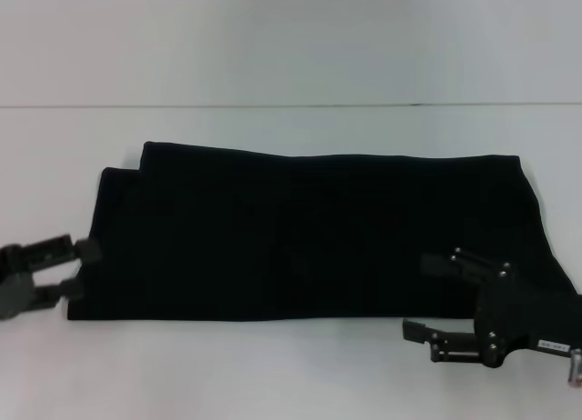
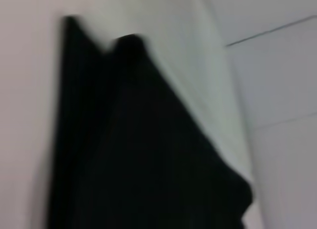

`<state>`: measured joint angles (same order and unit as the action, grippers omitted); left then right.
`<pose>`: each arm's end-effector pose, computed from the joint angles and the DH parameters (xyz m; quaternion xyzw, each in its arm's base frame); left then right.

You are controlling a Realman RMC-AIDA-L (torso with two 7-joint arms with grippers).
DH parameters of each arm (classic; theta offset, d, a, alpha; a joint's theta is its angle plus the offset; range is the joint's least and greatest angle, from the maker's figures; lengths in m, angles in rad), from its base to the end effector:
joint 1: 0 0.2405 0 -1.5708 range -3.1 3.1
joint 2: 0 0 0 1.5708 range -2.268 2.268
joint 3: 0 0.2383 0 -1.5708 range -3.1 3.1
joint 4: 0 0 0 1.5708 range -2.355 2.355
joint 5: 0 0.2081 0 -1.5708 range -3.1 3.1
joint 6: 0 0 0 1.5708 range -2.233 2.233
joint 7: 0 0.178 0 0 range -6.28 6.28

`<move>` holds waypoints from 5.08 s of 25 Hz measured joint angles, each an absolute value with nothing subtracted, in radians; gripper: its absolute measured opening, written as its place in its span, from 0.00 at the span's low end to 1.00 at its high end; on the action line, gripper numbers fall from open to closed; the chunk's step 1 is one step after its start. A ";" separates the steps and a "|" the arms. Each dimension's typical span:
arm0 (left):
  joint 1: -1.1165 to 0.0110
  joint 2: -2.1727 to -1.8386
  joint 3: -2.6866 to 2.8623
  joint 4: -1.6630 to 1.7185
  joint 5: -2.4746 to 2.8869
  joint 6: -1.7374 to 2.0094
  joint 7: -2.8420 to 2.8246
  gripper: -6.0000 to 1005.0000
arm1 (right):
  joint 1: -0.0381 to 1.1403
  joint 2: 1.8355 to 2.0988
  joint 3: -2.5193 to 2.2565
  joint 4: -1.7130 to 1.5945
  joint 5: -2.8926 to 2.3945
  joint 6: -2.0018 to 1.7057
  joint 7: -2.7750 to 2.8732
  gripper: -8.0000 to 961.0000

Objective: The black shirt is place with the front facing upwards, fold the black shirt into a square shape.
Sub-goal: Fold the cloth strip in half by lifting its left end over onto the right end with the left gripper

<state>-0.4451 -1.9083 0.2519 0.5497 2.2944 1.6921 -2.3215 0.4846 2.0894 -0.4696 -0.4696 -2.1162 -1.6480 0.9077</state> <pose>-0.3250 0.2965 0.0554 -0.6500 -0.6998 -0.2877 0.0710 0.2563 0.2908 -0.0393 -0.9432 0.1045 0.2746 0.1549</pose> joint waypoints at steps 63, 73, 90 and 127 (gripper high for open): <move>-0.588 -1.931 0.398 0.487 2.457 1.368 -2.594 0.85 | 0.511 2.094 -0.472 -0.399 -2.108 -1.535 0.839 0.99; -0.587 -1.935 0.402 0.497 2.460 1.349 -2.592 0.45 | 0.511 2.094 -0.479 -0.397 -2.112 -1.527 0.839 0.99; -0.584 -1.939 0.398 0.497 2.443 1.343 -2.560 0.06 | 0.508 2.095 -0.509 -0.385 -2.112 -1.465 0.841 0.99; -0.486 -1.866 0.167 0.569 2.191 1.532 -2.439 0.11 | 0.466 2.091 -0.420 -0.385 -2.106 -1.464 0.870 0.99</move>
